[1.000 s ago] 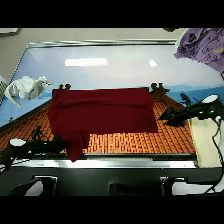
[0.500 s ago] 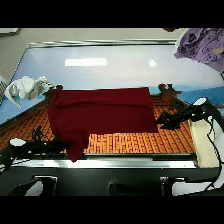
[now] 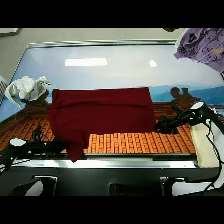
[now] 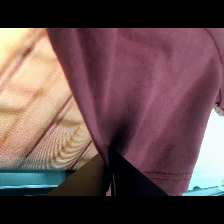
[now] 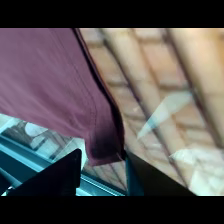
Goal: Fold the clothes and pants, and hang the long-sleeved shirts on hangers.
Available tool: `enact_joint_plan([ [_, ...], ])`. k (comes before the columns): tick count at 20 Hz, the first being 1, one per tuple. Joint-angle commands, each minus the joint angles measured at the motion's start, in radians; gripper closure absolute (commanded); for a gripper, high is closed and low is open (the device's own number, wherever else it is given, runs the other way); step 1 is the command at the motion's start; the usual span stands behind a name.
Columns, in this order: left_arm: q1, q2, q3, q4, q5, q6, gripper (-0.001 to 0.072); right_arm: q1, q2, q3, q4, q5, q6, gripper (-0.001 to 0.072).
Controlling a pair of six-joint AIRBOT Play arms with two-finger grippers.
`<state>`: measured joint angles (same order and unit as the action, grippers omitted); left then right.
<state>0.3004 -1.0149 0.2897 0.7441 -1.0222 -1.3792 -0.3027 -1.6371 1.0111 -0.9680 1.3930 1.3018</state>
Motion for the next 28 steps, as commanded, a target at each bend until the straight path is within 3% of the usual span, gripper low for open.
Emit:
enact_joint_plan([
  [1, -0.001, 0.0, 0.001, 0.0, 0.003, 0.004, 0.0692, 0.001, 0.0, -0.021, 0.048, -0.072, -0.008, 0.0483],
  [5, 0.0, 0.0, 0.01, 0.027, -0.001, 0.014, 0.0693, 0.001, 0.0, -0.021, 0.156, -0.117, -0.039, 0.0676],
  [9, 0.0, 0.015, 0.111, 0.159, -0.079, -0.023, 0.0694, 0.001, 0.023, -0.021, 0.159, -0.038, -0.035, 0.0678],
  [11, 0.0, 0.052, 0.195, 0.245, -0.149, -0.08, 0.0694, 0.001, 0.078, -0.021, 0.073, 0.014, -0.011, 0.0679],
  [14, -0.001, 0.155, 0.298, 0.374, -0.274, -0.191, 0.0695, 0.001, 0.195, -0.021, -0.13, 0.071, 0.108, 0.0679],
  [17, -0.001, 0.317, 0.346, 0.456, -0.355, -0.256, 0.0694, 0.001, 0.326, -0.022, -0.167, 0.117, 0.166, 0.0679],
  [20, -0.001, 0.417, 0.363, 0.461, -0.373, -0.256, 0.0695, 0.077, 0.444, -0.023, -0.186, 0.107, 0.184, 0.0679],
  [22, -0.002, 0.391, 0.38, 0.46, -0.353, -0.235, 0.0695, 0.163, 0.462, -0.022, -0.222, 0.064, 0.193, 0.0679],
  [28, -0.005, 0.1, 0.521, 0.46, -0.254, -0.084, 0.0695, 0.253, 0.385, 0.064, -0.315, -0.101, 0.249, 0.0679],
])
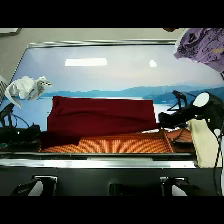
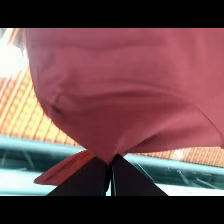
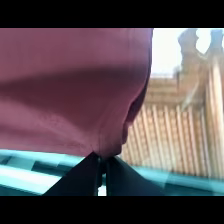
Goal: Fold the clothes and pants, and hang the long-sleeved shirts on hangers.
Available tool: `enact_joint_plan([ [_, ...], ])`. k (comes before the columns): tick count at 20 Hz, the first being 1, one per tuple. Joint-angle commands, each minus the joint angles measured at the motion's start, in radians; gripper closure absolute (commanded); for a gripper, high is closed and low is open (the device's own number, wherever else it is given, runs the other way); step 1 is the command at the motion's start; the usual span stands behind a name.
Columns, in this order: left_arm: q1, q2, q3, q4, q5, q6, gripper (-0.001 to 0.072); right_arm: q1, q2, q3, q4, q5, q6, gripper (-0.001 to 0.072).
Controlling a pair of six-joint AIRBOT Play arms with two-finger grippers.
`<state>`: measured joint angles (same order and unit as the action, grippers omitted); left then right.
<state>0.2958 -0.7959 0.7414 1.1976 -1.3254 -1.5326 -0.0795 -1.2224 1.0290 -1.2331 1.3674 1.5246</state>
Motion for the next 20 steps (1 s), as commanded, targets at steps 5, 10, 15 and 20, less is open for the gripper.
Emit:
enact_joint_plan([
  [5, -0.017, -0.438, 0.309, -0.004, 0.078, 0.139, 0.0695, 0.03, -0.209, 0.227, -0.048, -0.089, 0.023, 0.0679],
  [10, -0.073, -0.707, 0.582, -0.004, 0.076, 0.158, 0.0695, 0.03, -0.369, 0.373, -0.044, -0.086, 0.008, 0.0679],
  [15, -0.092, -0.901, 0.79, -0.002, 0.051, 0.173, 0.0695, 0.03, -0.476, 0.461, -0.042, -0.101, 0.005, 0.0678],
  [20, -0.094, -1.015, 0.884, 0.001, 0.051, 0.173, 0.0695, 0.061, -0.541, 0.482, -0.029, -0.148, 0.005, 0.0678],
])
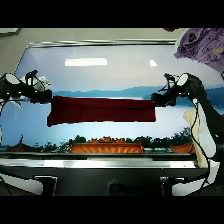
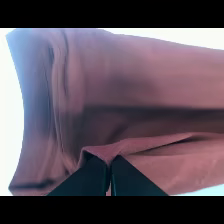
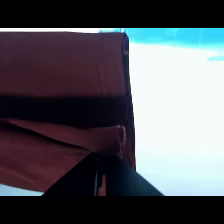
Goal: Fold the clothes and pants, and hang the long-sleeved shirts on hangers.
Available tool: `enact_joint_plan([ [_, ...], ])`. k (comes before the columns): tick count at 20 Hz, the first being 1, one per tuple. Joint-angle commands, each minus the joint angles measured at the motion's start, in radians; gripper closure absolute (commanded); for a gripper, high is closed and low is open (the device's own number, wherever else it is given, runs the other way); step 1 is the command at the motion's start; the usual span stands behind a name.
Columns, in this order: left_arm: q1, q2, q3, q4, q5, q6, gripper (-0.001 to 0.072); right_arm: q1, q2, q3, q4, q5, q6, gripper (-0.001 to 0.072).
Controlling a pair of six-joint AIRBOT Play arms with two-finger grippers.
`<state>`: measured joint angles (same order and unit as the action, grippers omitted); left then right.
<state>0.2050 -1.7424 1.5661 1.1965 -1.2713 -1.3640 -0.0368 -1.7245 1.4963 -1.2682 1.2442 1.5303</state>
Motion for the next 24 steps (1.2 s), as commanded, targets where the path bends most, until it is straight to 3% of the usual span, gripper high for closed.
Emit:
enact_joint_plan([
  [1, -0.003, -0.082, 0.06, 0.002, -0.003, 0.004, 0.0695, 0.032, -0.052, 0.015, 0.0, -0.03, 0.0, 0.0677],
  [4, -0.003, -0.104, 0.06, 0.002, -0.003, 0.003, 0.0689, 0.048, -0.073, 0.015, -0.059, -0.032, 0.057, 0.0677],
  [5, -0.003, -0.104, 0.061, 0.002, 0.0, 0.003, 0.0649, 0.045, -0.073, 0.015, -0.072, -0.032, 0.08, 0.0677],
  [6, -0.003, -0.103, 0.061, 0.002, 0.001, 0.003, 0.0553, 0.04, -0.072, 0.015, -0.078, -0.031, 0.083, 0.0671],
  [7, -0.003, -0.103, 0.065, 0.001, 0.0, 0.003, 0.0415, 0.04, -0.07, 0.015, -0.079, -0.026, 0.091, 0.0601],
  [8, -0.003, -0.102, 0.07, 0.001, -0.004, 0.002, 0.0324, 0.04, -0.068, 0.015, -0.074, -0.02, 0.101, 0.0506],
  [10, -0.003, -0.101, 0.094, 0.001, -0.026, -0.015, 0.0281, 0.04, -0.054, 0.015, -0.039, -0.014, 0.133, 0.0307],
  [11, -0.003, -0.101, 0.117, 0.001, -0.043, -0.016, 0.0178, 0.04, -0.037, 0.016, -0.013, -0.016, 0.135, 0.0249],
  [12, -0.003, -0.101, 0.144, 0.002, -0.056, -0.024, 0.0129, 0.039, -0.016, 0.021, 0.013, -0.019, 0.136, 0.0245],
  [15, 0.0, -0.079, 0.24, 0.015, -0.074, -0.056, 0.0083, -0.022, 0.029, 0.088, 0.056, 0.023, 0.146, 0.0231],
  [20, -0.001, 0.01, 0.268, 0.019, -0.064, -0.072, 0.0084, -0.24, -0.05, 0.097, 0.389, 0.146, 0.029, 0.0112],
  [22, -0.001, 0.018, 0.268, 0.019, -0.065, -0.076, 0.0084, -0.263, -0.11, 0.095, 0.397, 0.211, -0.014, 0.0053],
  [24, -0.001, 0.018, 0.268, 0.02, -0.064, -0.086, 0.0085, -0.256, -0.163, 0.095, 0.402, 0.236, -0.048, 0.0053],
])
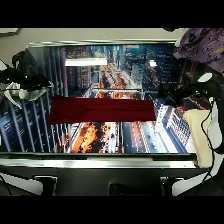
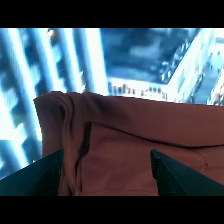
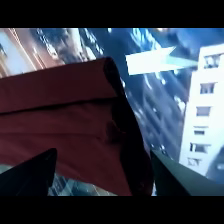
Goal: Fold the clothes and pants, and hang the long-sleeved shirts on hangers.
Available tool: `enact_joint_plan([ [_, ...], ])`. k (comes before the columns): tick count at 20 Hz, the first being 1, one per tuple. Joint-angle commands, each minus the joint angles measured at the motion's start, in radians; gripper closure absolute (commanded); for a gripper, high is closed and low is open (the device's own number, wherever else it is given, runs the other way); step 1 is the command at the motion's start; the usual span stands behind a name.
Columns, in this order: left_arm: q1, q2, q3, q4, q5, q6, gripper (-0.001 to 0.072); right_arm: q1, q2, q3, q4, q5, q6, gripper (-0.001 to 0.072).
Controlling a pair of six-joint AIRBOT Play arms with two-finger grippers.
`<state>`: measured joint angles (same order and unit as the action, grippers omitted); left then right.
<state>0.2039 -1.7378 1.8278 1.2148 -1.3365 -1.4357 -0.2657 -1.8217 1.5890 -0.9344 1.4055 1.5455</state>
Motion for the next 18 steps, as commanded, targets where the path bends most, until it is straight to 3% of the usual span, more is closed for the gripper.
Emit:
enact_joint_plan([
  [1, 0.0, 0.013, 0.006, 0.002, 0.002, -0.016, 0.0085, -0.021, -0.085, -0.002, 0.07, 0.067, -0.069, 0.0053],
  [10, 0.0, 0.011, 0.006, 0.002, 0.006, -0.016, 0.0094, 0.059, -0.118, -0.106, 0.092, -0.071, -0.08, 0.0065],
  [12, 0.0, 0.011, 0.006, 0.002, 0.009, -0.016, 0.0094, 0.084, -0.118, -0.112, 0.096, -0.105, -0.08, 0.0199],
  [13, 0.0, 0.011, 0.006, 0.001, 0.009, -0.016, 0.0094, 0.093, -0.118, -0.112, 0.1, -0.121, -0.081, 0.0306],
  [14, 0.0, 0.011, 0.006, -0.001, 0.009, -0.016, 0.0099, 0.098, -0.118, -0.112, 0.098, -0.141, -0.081, 0.0498],
  [15, 0.0, 0.011, 0.006, -0.01, 0.008, -0.016, 0.0149, 0.101, -0.116, -0.112, 0.101, -0.154, -0.08, 0.0638],
  [16, 0.0, 0.011, 0.006, -0.025, 0.006, -0.016, 0.0374, 0.101, -0.108, -0.111, 0.104, -0.16, -0.079, 0.0678],
  [17, -0.001, 0.01, 0.006, -0.047, 0.006, -0.016, 0.0682, 0.101, -0.092, -0.111, 0.103, -0.159, -0.064, 0.0679],
  [18, -0.008, 0.006, 0.005, -0.072, 0.01, -0.034, 0.0694, 0.097, -0.064, -0.111, 0.096, -0.158, -0.043, 0.0679],
])
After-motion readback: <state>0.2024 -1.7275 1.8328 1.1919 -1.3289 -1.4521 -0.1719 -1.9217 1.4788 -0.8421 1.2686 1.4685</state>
